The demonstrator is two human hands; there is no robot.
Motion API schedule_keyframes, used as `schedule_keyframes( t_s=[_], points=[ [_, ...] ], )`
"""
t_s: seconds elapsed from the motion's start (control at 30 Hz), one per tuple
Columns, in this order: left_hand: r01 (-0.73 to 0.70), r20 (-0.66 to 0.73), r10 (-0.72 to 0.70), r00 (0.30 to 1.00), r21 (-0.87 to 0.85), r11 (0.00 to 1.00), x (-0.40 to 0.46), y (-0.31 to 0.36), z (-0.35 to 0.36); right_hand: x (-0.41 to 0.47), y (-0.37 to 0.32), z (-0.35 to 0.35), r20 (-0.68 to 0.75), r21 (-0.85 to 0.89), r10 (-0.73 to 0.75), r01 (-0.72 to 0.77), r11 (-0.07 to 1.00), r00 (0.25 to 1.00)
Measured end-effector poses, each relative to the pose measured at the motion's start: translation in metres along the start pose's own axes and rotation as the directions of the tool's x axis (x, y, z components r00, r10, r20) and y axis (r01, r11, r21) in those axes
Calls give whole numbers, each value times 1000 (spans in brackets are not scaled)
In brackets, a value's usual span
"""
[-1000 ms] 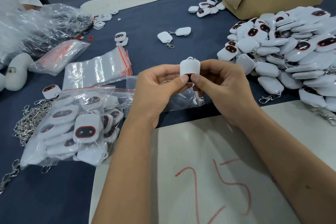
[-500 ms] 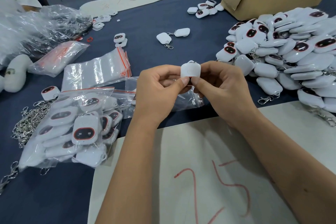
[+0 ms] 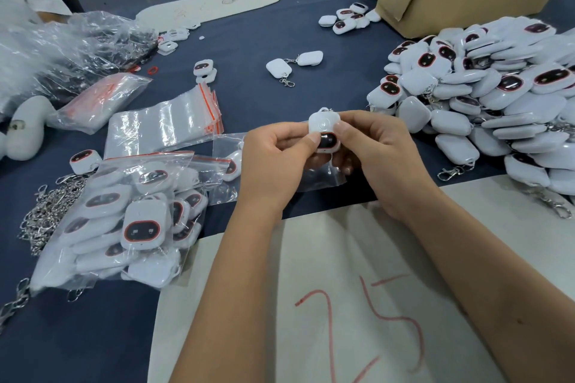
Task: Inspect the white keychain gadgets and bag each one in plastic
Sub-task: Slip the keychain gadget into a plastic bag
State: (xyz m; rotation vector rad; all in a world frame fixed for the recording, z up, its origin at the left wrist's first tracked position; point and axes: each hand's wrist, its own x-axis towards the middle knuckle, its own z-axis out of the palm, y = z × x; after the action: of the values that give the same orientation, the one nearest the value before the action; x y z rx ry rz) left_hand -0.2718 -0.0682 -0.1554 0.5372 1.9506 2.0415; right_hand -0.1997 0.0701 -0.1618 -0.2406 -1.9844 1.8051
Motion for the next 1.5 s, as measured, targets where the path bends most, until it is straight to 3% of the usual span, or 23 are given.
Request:
schedule_keyframes(
  t_s=[0.53, 1.1, 1.4, 1.5],
  points=[
    [8, 71, 7, 997, -207, 978, -1, 8, -5, -3, -6, 3, -9, 129, -123, 123, 984, 992],
    [9, 71, 3, 998, -160, 987, -4, 11, -2, -3, -8, 2, -20, 179, -68, 70, 981, 997],
    [-11, -195, -25, 980, -183, 983, 12, 16, 39, 16, -20, -9, -221, 196, 54, -10, 981, 974],
    [-14, -234, -29, 972, -180, 984, 48, 27, 75, 47, -33, -26, -362, 185, 84, -16, 983, 928]
  ],
)
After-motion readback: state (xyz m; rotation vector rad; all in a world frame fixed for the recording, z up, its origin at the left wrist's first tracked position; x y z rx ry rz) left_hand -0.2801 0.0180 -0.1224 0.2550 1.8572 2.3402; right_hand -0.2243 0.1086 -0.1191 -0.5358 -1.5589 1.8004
